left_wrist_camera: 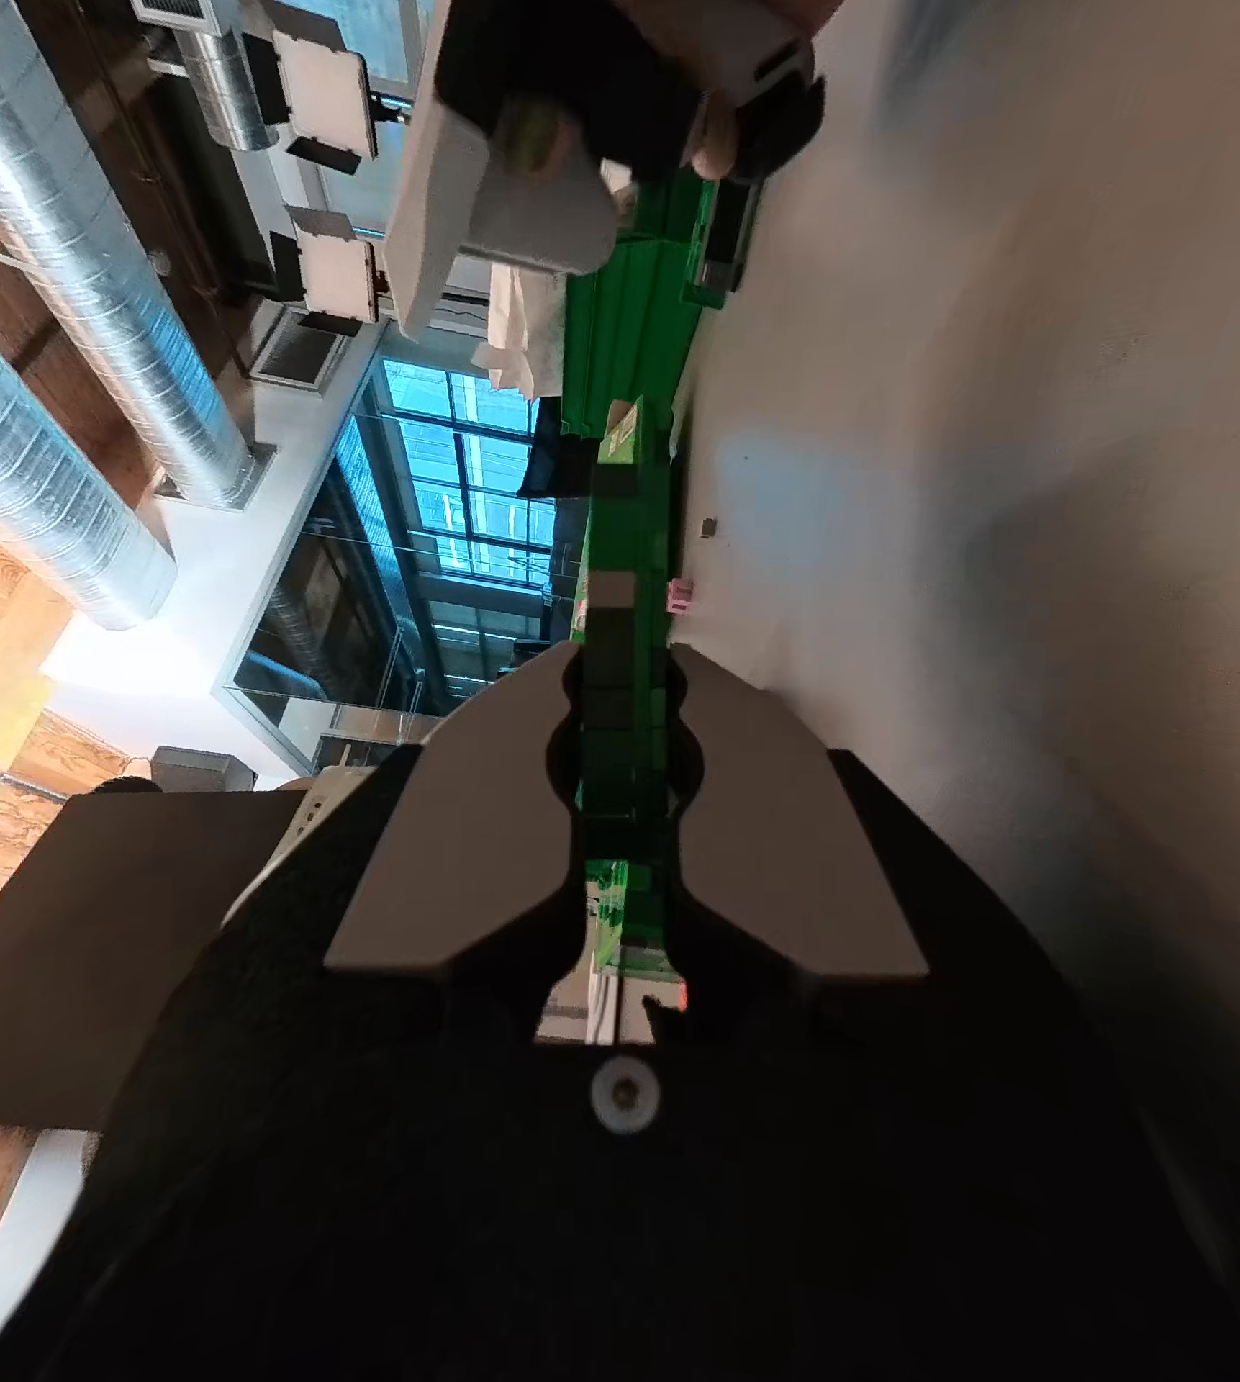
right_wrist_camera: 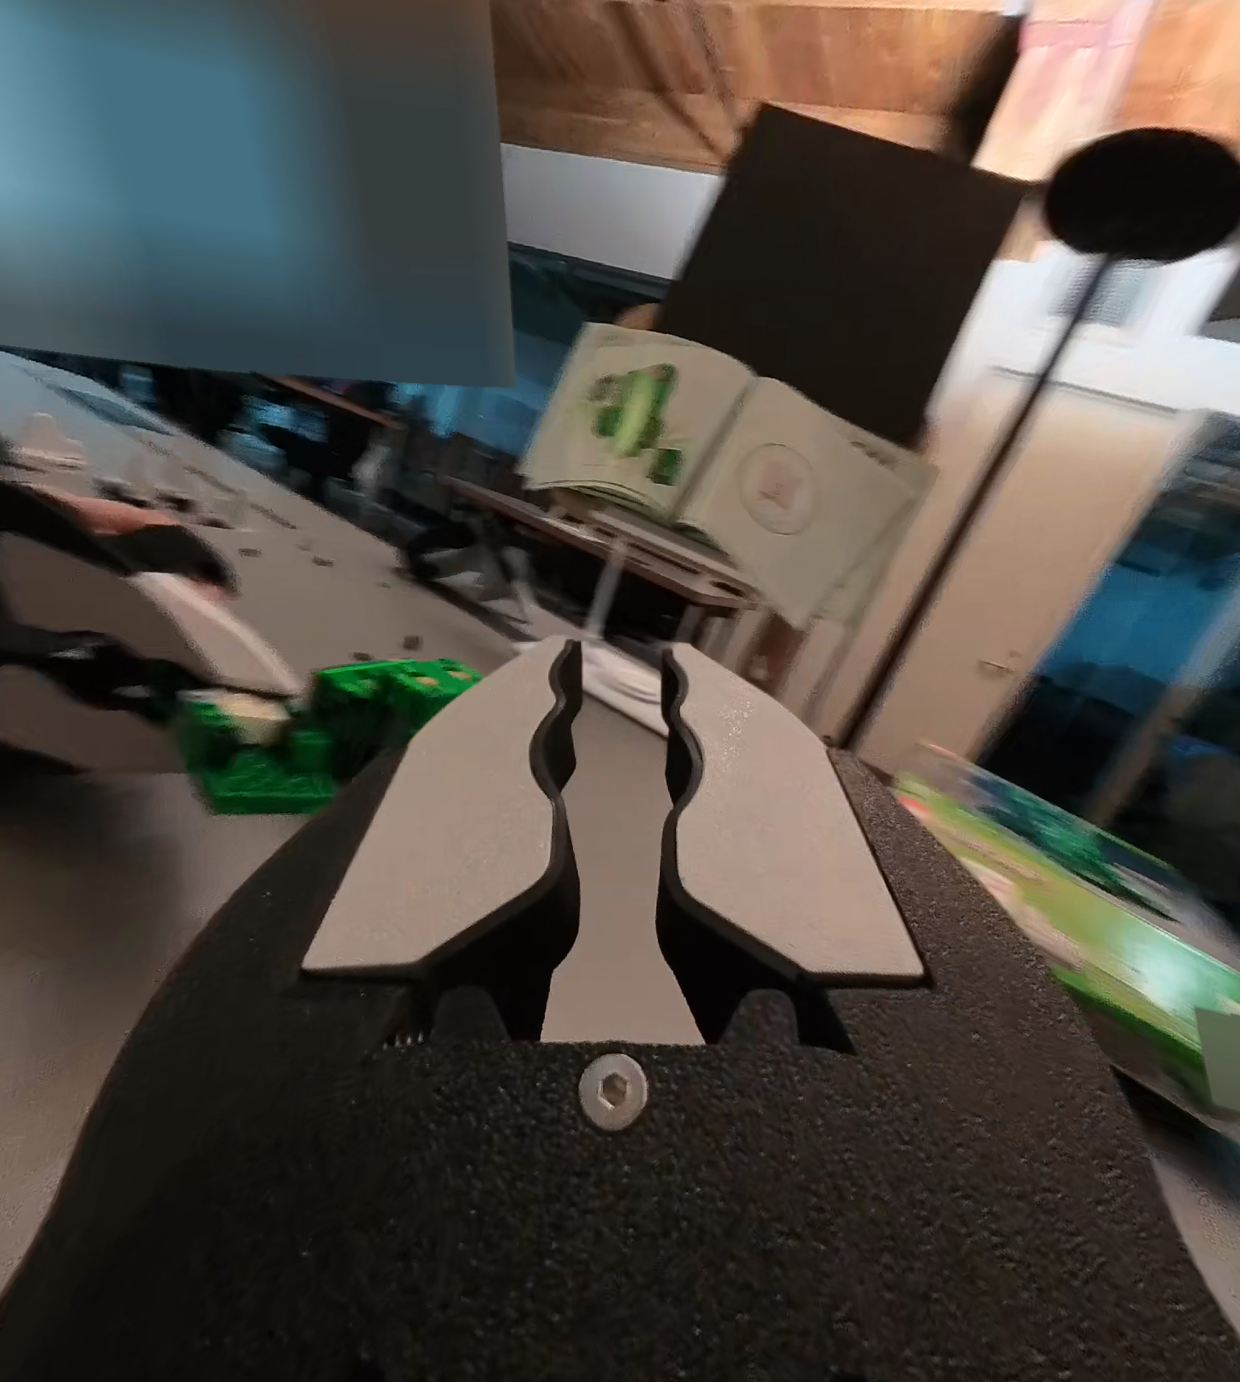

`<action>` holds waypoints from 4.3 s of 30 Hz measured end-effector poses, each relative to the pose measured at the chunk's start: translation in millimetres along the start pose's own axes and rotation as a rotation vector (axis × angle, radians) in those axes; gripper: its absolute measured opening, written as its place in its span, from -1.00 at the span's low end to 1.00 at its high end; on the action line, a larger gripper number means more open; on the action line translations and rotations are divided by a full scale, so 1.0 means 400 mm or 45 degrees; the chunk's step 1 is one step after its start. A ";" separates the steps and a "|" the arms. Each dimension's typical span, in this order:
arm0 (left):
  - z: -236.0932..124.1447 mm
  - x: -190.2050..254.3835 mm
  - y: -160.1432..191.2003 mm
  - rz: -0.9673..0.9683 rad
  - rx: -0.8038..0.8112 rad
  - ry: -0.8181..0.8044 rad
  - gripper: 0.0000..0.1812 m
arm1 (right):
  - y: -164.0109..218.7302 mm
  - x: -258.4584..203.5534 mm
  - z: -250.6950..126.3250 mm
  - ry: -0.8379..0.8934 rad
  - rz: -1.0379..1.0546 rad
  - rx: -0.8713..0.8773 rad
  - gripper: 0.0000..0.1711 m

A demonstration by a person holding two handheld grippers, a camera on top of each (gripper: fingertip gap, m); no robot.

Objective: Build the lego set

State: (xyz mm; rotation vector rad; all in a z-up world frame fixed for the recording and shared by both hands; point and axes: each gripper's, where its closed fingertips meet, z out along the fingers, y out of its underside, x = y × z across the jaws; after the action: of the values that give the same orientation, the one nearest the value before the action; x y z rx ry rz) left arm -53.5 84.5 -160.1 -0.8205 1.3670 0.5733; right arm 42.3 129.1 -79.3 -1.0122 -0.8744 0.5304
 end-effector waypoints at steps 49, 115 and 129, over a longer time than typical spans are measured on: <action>-0.007 -0.048 0.008 -0.577 0.091 0.040 -0.52 | 0.079 -0.260 -0.006 -0.970 0.639 -0.389 -0.60; -0.066 -0.028 -0.142 -0.468 0.545 0.149 -0.81 | 0.001 -0.339 -0.023 -0.785 -0.405 0.055 -0.74; -0.018 -0.044 -0.078 -0.317 0.255 -0.033 -0.57 | 0.011 -0.308 0.005 -0.476 -0.885 0.033 -0.79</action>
State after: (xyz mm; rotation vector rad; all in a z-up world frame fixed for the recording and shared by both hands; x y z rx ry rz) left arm -36.1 61.8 -137.4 -0.8016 1.2529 0.2478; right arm -28.5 41.5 -129.3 -0.5299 -1.4658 0.1312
